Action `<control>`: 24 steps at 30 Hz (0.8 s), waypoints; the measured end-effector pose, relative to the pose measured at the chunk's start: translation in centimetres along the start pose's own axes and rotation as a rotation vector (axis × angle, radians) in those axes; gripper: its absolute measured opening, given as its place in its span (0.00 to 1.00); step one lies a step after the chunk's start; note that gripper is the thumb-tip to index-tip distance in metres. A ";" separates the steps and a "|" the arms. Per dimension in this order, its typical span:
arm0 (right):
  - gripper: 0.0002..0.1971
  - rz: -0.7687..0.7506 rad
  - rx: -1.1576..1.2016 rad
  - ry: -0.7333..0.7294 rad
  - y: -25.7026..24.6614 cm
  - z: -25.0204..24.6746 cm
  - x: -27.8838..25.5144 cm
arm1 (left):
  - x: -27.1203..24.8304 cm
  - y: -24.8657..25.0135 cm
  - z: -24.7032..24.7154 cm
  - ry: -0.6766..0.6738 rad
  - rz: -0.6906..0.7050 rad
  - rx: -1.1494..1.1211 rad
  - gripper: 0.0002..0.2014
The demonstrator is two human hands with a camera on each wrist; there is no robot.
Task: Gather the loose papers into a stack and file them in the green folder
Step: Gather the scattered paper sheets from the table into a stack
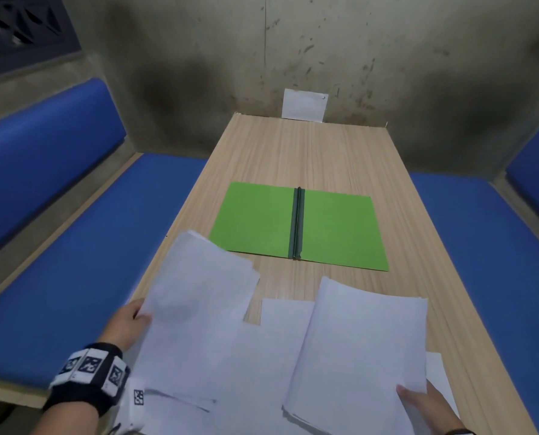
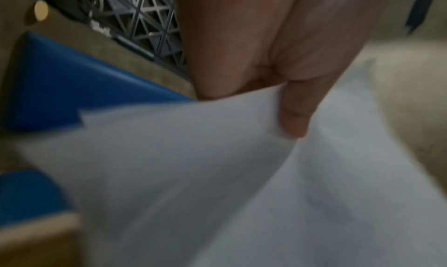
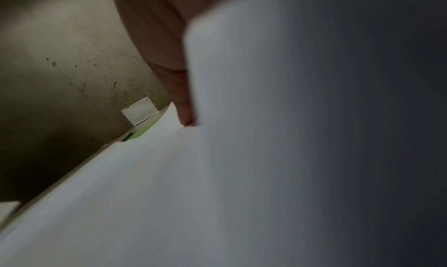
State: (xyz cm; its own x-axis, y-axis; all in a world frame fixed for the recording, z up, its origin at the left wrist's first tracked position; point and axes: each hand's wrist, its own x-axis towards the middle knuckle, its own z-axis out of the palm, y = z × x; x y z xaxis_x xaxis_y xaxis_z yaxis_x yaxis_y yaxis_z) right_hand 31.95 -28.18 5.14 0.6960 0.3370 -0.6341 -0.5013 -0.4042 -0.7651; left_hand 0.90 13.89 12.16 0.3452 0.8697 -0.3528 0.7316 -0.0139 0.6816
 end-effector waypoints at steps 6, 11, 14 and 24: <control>0.17 0.023 0.238 0.008 -0.6 -0.8 0.2 | -1.8 5.9 -4.1 0.002 0.217 -0.197 0.12; 0.28 0.000 0.485 0.073 -2.5 -3.7 0.1 | -3.0 9.5 -2.7 -0.231 0.365 0.057 0.08; 0.39 0.085 0.493 0.067 -3.4 -4.2 -1.3 | -2.9 9.7 1.2 -0.474 0.419 0.468 0.04; 0.39 0.037 -0.105 -0.108 -3.0 3.4 -2.6 | -1.4 6.7 12.2 -0.552 0.571 0.881 0.22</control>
State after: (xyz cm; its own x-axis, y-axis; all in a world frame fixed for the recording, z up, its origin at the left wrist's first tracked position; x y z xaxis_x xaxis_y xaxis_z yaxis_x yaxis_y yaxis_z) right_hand 29.94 -24.97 8.75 0.6161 0.4075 -0.6741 -0.4649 -0.5028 -0.7287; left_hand 12.47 6.61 9.37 0.8021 0.3000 -0.5164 0.4673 -0.8537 0.2299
